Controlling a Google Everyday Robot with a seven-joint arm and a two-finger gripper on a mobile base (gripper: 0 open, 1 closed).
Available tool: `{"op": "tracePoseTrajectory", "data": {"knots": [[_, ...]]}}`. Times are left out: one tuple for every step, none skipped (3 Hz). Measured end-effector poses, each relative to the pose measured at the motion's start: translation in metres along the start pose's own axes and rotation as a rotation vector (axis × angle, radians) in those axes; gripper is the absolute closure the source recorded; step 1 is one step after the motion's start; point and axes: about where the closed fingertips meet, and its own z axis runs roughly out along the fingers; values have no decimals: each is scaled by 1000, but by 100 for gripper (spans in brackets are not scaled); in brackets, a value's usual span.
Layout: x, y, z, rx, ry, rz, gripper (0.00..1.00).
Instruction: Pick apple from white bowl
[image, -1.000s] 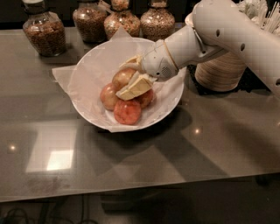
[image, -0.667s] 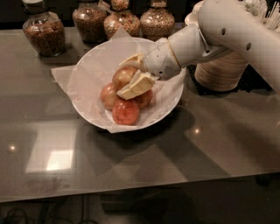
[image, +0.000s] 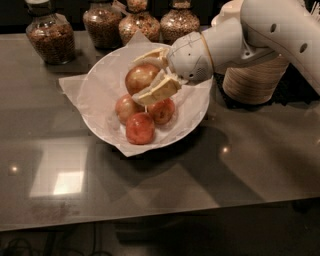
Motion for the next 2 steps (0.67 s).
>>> {"op": "tracePoseTrajectory", "data": {"knots": [[-39, 51, -33, -19, 58, -6, 100], [-39, 51, -33, -19, 58, -6, 100]]}}
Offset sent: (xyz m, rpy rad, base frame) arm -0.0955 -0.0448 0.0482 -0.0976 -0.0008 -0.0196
